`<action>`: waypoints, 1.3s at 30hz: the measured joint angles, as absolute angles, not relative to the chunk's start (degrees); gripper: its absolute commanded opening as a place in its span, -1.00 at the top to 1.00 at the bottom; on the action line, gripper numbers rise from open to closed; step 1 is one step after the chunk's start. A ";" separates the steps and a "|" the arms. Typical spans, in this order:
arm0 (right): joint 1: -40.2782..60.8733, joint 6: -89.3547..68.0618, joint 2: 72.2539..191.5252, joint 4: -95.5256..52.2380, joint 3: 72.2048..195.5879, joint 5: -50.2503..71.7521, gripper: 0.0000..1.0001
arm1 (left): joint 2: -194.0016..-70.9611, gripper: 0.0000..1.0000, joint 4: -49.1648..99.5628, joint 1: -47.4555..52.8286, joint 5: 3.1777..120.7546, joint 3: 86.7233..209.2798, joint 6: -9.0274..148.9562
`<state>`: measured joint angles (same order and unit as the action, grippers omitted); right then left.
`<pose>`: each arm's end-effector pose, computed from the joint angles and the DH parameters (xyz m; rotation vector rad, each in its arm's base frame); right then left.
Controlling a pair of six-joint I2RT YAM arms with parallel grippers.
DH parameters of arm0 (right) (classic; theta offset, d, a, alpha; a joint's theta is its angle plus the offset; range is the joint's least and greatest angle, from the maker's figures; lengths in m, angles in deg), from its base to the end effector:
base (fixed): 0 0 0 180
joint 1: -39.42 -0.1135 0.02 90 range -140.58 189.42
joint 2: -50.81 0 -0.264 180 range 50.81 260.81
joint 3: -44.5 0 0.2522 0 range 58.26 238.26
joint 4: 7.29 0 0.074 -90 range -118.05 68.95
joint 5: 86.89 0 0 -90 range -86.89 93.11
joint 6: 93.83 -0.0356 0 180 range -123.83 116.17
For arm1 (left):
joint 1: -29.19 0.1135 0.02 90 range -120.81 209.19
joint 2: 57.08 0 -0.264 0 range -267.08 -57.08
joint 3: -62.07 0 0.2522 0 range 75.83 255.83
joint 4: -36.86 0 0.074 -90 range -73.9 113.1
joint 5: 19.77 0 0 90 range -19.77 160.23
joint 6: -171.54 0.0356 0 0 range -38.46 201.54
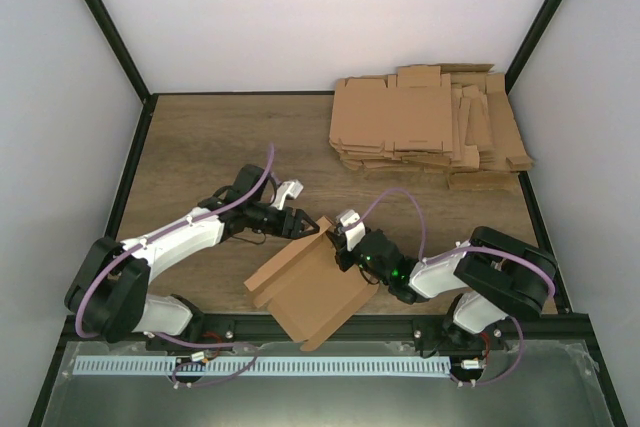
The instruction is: Fold the paper box
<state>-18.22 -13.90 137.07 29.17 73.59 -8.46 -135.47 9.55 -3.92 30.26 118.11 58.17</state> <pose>0.1352 0.2000 0.1265 -0.6669 1.8544 0.5914 0.2101 -0.1643 0.1990 0.5576 2.5195 -1.2640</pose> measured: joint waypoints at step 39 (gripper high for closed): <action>-18.31 -10.25 137.55 29.52 76.22 -10.06 0.46 | -136.47 0.04 10.10 -4.88 30.17 119.40 55.11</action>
